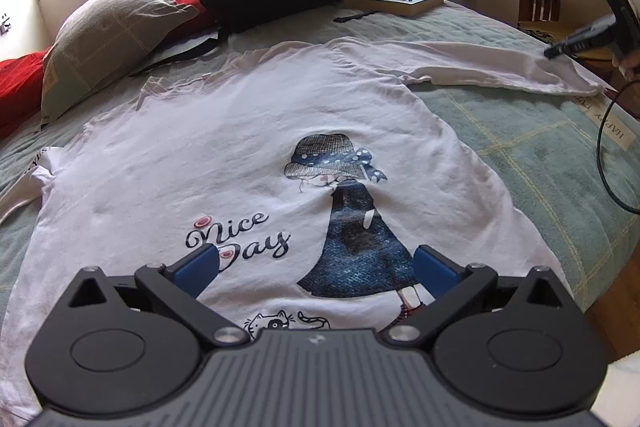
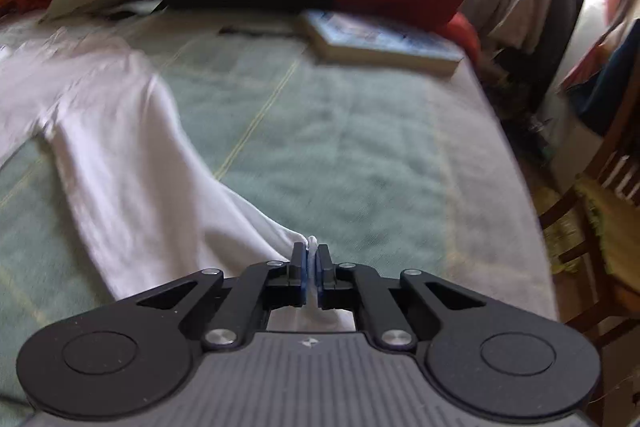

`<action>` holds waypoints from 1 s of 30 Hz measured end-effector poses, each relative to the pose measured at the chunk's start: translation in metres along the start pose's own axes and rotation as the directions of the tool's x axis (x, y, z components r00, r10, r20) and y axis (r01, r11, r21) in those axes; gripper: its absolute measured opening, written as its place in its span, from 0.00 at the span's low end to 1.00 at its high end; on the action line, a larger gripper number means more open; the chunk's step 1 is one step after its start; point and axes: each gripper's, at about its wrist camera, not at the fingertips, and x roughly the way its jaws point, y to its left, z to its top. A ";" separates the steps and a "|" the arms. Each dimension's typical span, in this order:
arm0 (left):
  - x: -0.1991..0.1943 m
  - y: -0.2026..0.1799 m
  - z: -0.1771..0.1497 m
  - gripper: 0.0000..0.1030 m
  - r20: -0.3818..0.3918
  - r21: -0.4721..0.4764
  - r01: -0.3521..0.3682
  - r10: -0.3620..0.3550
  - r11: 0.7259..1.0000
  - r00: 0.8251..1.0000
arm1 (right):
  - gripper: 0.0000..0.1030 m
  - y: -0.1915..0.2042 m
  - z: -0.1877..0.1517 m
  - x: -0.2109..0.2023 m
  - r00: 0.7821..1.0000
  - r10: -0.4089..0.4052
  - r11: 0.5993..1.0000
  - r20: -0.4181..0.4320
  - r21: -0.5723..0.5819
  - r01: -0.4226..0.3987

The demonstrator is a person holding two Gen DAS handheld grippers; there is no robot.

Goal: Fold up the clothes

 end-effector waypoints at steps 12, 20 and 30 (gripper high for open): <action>-0.005 0.006 -0.002 0.99 0.009 -0.014 -0.013 0.013 1.000 1.000 | 0.17 -0.025 0.024 0.028 0.973 -0.223 0.965 -0.051 0.127 0.228; -0.003 0.014 -0.004 0.99 0.007 -0.034 -0.015 0.015 0.999 1.000 | 0.32 -0.061 0.013 -0.004 0.972 -0.236 0.868 -0.010 0.447 0.216; 0.002 0.012 -0.006 0.99 -0.005 -0.023 0.006 -0.006 1.000 1.000 | 0.52 -0.082 -0.047 0.013 0.977 -0.169 0.745 -0.128 0.633 0.212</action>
